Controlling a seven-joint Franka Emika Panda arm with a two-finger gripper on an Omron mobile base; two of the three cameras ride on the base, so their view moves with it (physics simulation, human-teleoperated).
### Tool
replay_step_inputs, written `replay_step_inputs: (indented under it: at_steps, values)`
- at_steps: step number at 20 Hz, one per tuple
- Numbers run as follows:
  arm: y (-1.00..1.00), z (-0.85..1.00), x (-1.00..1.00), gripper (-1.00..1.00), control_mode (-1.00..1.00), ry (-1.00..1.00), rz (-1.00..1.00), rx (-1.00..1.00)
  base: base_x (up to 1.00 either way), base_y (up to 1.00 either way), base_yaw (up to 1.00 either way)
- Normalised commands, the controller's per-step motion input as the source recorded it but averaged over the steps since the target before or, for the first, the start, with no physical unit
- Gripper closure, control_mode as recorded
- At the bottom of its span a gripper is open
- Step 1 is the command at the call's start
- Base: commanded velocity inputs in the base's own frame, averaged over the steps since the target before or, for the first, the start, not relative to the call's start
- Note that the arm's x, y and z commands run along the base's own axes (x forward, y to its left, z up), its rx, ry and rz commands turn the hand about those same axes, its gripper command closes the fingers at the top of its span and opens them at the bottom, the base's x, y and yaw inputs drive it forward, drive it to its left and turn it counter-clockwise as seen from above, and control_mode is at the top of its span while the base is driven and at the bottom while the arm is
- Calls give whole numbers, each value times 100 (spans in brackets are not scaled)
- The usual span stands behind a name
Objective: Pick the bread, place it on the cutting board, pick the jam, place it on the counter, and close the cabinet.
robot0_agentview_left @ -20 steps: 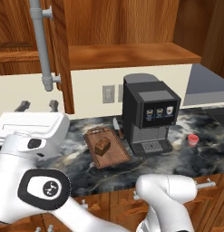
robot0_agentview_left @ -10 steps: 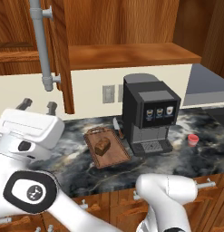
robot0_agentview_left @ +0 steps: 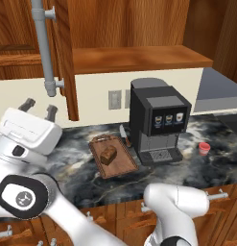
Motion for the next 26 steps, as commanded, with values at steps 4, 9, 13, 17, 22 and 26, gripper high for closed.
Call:
replay_step_inputs:
  at_steps: [4,9,13,17,22,26]
  values:
    - [3,0,37,-100,-100,-7,-6,0,0,0,0]
    - [3,0,27,-100,-100,-6,-5,0,0,0,0]
    - [5,3,12,-100,-100,-5,-7,0,0,0,0]
    - [0,6,16,-100,-100,-4,-11,0,0,0,0]
    - [0,12,22,-100,-100,-1,-12,0,0,0,0]
    - [0,22,16,-100,-100,-1,-7,0,0,0,0]
